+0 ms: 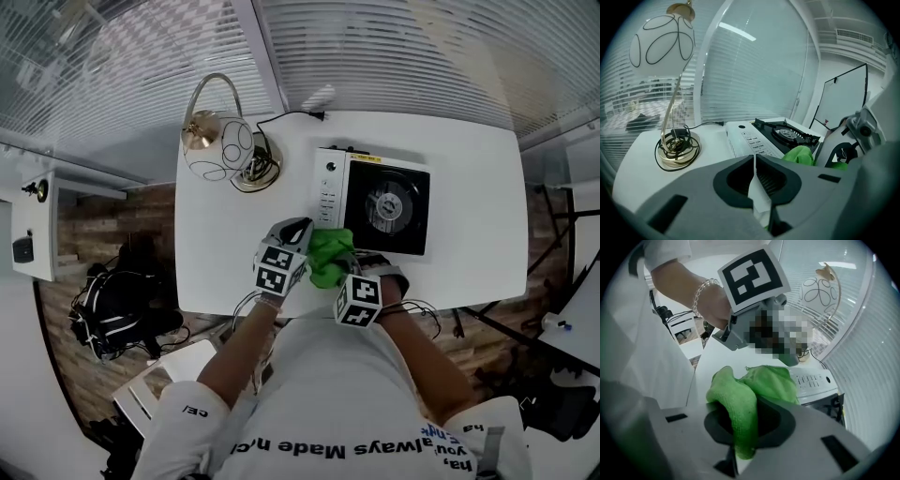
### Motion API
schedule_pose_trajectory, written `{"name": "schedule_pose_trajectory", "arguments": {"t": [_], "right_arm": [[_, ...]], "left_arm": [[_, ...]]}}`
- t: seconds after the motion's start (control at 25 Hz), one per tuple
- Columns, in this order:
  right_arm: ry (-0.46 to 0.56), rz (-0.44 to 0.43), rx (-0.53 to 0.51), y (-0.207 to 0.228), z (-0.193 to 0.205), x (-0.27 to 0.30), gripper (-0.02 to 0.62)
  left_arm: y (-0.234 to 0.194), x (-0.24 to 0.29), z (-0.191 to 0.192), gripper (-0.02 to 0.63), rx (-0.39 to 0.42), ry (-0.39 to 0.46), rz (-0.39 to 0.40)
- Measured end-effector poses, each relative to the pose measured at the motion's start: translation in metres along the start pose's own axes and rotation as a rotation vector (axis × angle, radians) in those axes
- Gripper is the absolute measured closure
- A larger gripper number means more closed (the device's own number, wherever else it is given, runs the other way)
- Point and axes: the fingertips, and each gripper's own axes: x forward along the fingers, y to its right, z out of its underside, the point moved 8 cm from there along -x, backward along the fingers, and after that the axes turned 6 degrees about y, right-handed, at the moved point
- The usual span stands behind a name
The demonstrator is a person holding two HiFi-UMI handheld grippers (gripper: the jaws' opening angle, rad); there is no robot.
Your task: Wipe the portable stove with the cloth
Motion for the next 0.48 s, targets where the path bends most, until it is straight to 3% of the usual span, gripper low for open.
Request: {"name": "schedule_pose_trajectory", "arguments": {"t": [0.28,0.48], "right_arm": [[-0.002,-0.002,0.03,0.001,0.013,-0.008,0.554],[0.037,-0.024,0.122,0.007,0.023,-0.016,0.554]], "left_arm": [[0.007,0.005,-0.005,0.583,0.019,-0.004,-0.002],[0.008,0.01,-0.002,0.583,0.018,-0.019,0.003]]}}
